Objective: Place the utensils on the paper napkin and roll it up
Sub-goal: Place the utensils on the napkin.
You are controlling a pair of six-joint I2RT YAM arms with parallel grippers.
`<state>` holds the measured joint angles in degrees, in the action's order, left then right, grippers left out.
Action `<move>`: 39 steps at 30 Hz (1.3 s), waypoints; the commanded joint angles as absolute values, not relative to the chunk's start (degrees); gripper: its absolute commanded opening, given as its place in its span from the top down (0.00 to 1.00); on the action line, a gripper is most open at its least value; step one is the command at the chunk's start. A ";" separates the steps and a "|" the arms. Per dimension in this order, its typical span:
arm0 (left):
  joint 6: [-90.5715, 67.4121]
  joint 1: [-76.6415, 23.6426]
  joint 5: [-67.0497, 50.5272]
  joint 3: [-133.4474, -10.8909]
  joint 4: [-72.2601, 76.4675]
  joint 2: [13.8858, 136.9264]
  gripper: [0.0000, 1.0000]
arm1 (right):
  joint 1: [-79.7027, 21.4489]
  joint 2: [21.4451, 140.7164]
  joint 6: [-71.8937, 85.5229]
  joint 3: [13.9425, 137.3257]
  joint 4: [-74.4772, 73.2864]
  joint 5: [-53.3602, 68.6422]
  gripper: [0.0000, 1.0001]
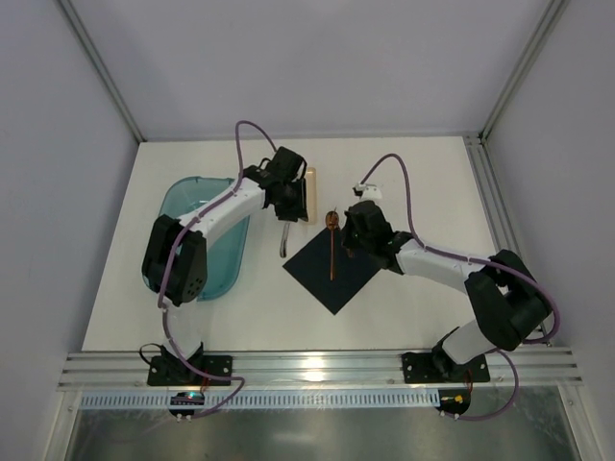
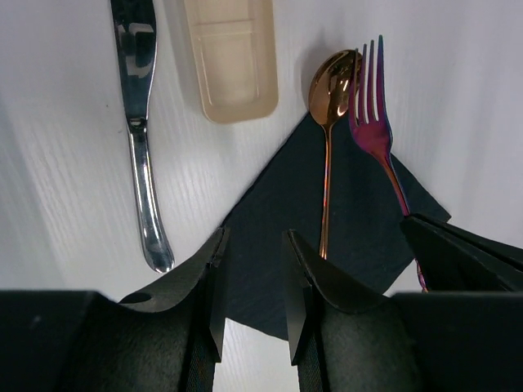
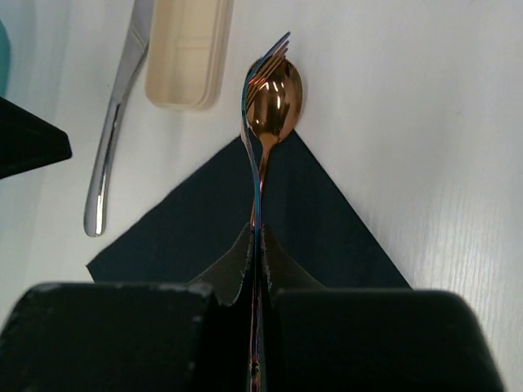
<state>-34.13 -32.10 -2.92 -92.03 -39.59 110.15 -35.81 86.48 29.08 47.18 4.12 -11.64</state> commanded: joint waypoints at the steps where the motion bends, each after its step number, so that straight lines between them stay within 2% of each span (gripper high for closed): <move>1: -34.36 -32.08 -3.43 -89.83 -36.92 105.82 0.65 | -38.40 82.97 29.53 44.92 10.98 -20.02 0.96; 10: -34.80 -32.26 -2.46 -84.73 -35.24 103.71 0.65 | -41.48 84.98 32.43 38.24 18.01 -22.67 0.96; 24: -35.24 -32.26 -0.79 -83.32 -35.42 102.92 0.65 | -44.56 93.86 37.97 39.64 20.56 -24.69 0.96; 33: -34.72 -32.26 1.74 -82.97 -36.03 103.27 0.65 | -44.74 95.10 38.76 40.08 21.01 -23.73 0.96; 39: -32.79 -32.17 3.69 -84.37 -36.91 105.90 0.64 | -44.56 93.34 38.50 42.45 16.45 -22.68 0.88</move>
<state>-34.09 -32.38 1.08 -83.00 -36.97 105.91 -44.42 94.54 37.87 39.22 16.97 -21.80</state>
